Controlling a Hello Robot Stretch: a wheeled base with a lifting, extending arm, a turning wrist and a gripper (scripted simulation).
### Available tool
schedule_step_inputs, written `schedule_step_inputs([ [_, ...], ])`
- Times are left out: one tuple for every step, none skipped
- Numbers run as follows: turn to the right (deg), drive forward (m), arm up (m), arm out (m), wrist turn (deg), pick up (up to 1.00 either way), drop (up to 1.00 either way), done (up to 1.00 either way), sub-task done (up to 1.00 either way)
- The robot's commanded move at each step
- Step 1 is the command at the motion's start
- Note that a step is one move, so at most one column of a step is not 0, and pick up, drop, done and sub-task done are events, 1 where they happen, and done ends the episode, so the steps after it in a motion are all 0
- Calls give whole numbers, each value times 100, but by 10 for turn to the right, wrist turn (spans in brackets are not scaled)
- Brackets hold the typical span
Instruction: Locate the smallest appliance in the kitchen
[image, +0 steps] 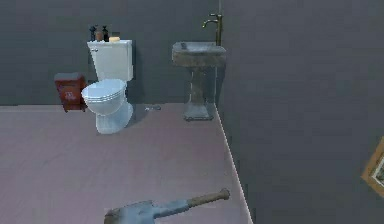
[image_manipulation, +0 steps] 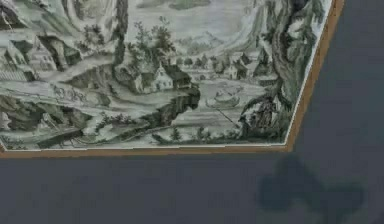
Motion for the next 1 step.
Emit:
schedule_step_inputs([
  [-450, 0, 0, 0, 0, 0, 0, 0, 0],
])
